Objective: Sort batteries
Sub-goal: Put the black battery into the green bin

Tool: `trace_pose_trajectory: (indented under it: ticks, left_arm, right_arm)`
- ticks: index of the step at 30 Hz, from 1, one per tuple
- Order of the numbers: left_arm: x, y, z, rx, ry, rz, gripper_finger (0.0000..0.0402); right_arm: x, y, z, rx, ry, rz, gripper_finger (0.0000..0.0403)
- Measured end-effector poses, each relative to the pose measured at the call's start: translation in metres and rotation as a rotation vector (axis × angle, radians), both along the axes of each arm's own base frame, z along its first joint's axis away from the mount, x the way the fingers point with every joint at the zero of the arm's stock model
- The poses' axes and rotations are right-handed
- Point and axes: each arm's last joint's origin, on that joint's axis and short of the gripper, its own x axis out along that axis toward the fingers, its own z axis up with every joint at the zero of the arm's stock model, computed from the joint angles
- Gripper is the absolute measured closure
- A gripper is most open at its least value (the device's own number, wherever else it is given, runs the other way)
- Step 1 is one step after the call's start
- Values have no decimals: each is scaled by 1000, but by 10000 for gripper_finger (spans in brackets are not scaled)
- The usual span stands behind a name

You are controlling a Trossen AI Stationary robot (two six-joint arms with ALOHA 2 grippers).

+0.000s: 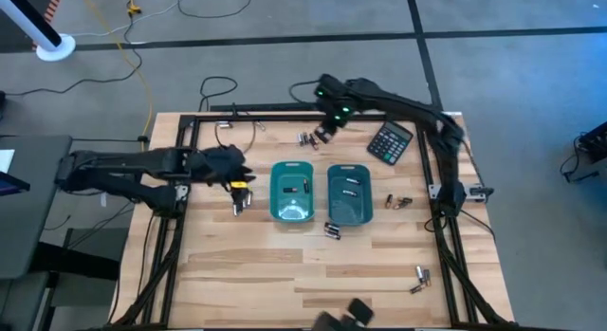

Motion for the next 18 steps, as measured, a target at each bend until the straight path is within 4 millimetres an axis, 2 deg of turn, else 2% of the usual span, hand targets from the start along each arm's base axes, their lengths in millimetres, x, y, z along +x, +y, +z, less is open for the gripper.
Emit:
trace_pose_trajectory:
  ticks: [5, 9, 12, 18]
  left_arm:
    - [-18, 13, 9, 56, -1, -30, 288]
    - [-31, 22, 13, 80, 6, -20, 288]
    - [-40, 26, 14, 88, 20, -18, 288]
    - [-56, 31, 16, 108, 49, 11, 288]
  right_arm:
    - [37, -22, -16, 32, -39, -20, 236]
    - [56, -33, -40, 78, -3, -27, 236]
    - [64, -40, -56, 110, 37, -47, 237]
    - [65, -52, -81, 160, 95, -106, 237]
